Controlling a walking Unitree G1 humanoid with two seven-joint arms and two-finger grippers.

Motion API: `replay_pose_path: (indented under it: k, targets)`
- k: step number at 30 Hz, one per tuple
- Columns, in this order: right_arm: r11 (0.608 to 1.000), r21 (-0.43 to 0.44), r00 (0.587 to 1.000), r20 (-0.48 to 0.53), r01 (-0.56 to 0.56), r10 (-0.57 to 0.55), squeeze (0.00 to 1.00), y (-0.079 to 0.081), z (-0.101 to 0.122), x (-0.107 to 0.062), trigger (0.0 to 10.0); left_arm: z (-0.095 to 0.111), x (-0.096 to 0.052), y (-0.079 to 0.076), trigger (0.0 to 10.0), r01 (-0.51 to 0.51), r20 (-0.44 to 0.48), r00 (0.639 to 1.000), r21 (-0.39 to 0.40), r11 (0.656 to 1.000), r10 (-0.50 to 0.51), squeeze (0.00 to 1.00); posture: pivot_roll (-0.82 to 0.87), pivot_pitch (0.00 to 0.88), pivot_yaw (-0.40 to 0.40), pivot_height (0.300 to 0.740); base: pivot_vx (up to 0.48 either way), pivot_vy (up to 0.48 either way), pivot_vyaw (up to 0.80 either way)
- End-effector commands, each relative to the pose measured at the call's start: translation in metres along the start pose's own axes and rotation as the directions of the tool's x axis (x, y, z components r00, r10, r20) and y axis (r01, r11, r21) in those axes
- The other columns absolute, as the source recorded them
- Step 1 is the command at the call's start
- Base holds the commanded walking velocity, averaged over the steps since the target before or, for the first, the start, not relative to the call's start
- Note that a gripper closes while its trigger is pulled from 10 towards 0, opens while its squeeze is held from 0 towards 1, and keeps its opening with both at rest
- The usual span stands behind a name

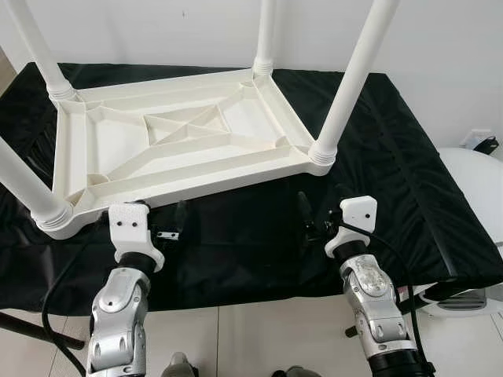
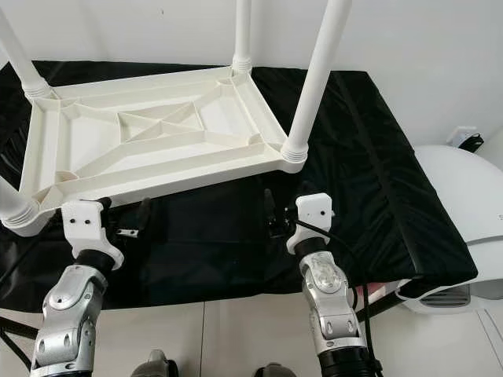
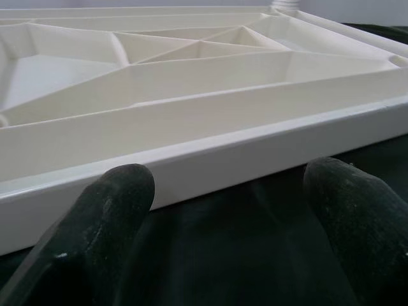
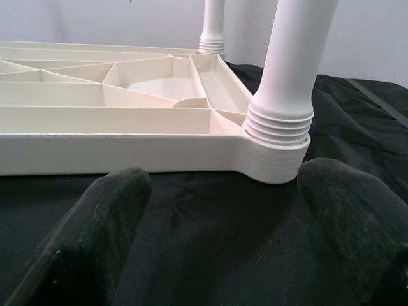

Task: Building children table

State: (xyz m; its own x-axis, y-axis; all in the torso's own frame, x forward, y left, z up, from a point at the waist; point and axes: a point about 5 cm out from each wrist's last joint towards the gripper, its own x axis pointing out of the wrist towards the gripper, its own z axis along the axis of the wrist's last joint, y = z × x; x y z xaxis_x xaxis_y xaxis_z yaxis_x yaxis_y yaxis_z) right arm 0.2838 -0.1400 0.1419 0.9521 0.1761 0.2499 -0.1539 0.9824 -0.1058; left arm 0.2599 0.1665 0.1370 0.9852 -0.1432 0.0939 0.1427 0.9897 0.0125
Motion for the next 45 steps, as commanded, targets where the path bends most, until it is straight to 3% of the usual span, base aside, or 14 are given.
replay_pose_path:
  k: [1,29,45]
  targets:
    - [1.000,-0.004,1.000,-0.004,0.014,-0.014,0.00,-0.003,0.000,-0.001,10.0,-0.002,0.001,-0.004,10.0,-0.147,-0.022,0.989,-0.043,0.988,0.146,0.00,0.08,0.107,-0.043,0.740,0.000,0.000,0.00]
    - [1.000,-0.005,1.000,0.021,-0.012,0.012,0.00,0.002,0.004,0.004,10.0,0.000,0.008,-0.006,10.0,-0.119,-0.024,0.993,-0.019,0.993,0.119,0.00,0.07,0.088,-0.040,0.740,0.000,0.000,0.00]
    - [0.999,-0.005,0.998,0.054,0.039,-0.038,0.00,0.001,0.008,0.007,10.0,0.008,0.027,-0.007,10.0,-0.063,-0.002,0.998,-0.007,0.998,0.063,0.00,0.03,0.075,0.024,0.740,0.000,0.000,0.00]
